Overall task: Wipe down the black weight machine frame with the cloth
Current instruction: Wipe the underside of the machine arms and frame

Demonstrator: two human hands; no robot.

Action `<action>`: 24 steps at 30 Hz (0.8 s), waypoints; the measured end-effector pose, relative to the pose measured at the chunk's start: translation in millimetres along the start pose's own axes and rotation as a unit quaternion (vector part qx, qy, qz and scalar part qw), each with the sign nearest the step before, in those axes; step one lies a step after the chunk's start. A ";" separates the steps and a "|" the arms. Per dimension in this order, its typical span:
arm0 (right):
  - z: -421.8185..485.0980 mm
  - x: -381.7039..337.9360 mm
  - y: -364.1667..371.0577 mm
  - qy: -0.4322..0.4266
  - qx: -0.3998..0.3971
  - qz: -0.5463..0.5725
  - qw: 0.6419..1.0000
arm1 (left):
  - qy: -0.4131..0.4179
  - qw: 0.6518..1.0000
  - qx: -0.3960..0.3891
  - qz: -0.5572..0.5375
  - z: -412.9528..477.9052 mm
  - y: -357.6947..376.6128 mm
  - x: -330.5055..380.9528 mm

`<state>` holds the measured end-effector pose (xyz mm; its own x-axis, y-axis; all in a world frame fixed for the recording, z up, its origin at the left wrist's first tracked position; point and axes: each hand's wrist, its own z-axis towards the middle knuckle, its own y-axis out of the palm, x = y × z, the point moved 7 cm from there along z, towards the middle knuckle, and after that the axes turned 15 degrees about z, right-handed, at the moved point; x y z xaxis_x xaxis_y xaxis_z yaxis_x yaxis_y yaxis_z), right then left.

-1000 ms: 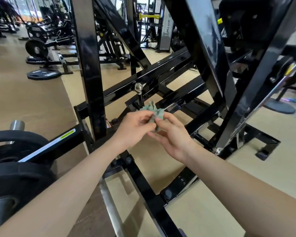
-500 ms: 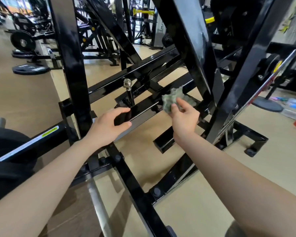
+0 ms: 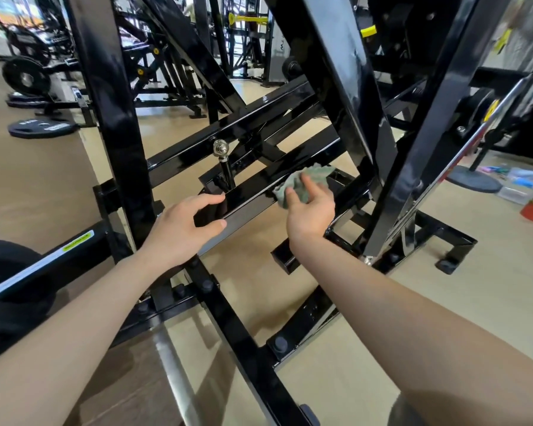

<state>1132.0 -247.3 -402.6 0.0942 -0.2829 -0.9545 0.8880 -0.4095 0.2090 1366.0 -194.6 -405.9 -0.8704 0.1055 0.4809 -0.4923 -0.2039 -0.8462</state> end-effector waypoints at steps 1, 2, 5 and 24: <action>7.6 -0.7 -3.2 -0.004 0.004 0.006 1.000 | -0.001 1.000 0.002 0.002 0.1 -0.4 0.5; 14.4 -1.2 -6.2 -0.005 0.008 0.015 1.000 | -0.003 1.000 0.005 0.002 0.0 -0.7 1.0; 31.0 -1.6 -10.8 -0.008 0.008 0.006 1.000 | -0.008 1.000 0.006 -0.003 -0.6 -0.9 3.0; 11.0 7.1 5.2 -0.035 -0.012 -0.077 0.996 | -0.018 1.000 0.011 0.010 1.6 -3.0 6.6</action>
<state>1132.4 -261.0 -406.0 -0.0755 -0.2782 -0.9576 0.8998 -0.4329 0.0549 1361.8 -194.9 -399.9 -0.8787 0.0657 0.4729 -0.4747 -0.2266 -0.8505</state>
